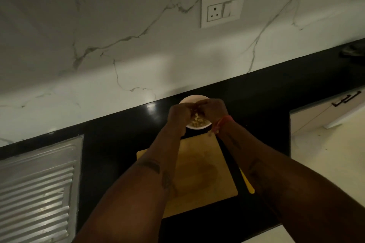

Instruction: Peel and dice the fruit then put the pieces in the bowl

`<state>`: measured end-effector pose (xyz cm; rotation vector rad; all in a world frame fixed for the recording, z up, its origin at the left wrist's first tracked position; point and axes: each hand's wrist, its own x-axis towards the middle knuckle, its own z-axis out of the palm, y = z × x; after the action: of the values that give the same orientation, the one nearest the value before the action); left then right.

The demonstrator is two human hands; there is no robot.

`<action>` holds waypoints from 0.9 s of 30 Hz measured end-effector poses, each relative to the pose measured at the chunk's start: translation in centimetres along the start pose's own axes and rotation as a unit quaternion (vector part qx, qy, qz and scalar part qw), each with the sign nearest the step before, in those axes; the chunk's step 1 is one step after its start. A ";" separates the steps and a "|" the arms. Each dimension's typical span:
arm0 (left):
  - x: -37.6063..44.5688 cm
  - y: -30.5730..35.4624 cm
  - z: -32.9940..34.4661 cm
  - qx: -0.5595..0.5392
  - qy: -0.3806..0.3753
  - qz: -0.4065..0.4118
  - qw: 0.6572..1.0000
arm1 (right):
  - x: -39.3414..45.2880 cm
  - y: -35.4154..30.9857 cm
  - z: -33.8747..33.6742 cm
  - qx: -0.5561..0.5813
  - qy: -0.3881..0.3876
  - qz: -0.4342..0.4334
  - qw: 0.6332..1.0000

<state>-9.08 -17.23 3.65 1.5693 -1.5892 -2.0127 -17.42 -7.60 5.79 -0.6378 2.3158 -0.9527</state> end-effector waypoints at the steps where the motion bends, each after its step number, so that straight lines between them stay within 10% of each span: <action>1: 0.3 0.2 0.2 0.041 0.014 0.016 0.999 | 0.2 -0.6 -0.3 0.018 0.000 0.021 1.000; 5: -0.2 1.1 1.4 0.215 0.094 0.156 0.959 | 2.6 -0.6 -1.6 0.046 0.000 0.034 0.998; 15: -0.9 1.6 1.5 0.269 0.105 0.166 0.943 | 2.2 -0.5 -0.9 0.016 0.023 -0.009 1.000; 27: -5.2 2.8 2.4 0.108 0.071 0.119 0.984 | 0.3 -1.0 -2.7 0.061 -0.002 -0.043 0.997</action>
<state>-9.87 -13.65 8.83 1.4693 -1.8870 -1.6162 -19.20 -7.15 8.10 -0.6914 2.2218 -1.1213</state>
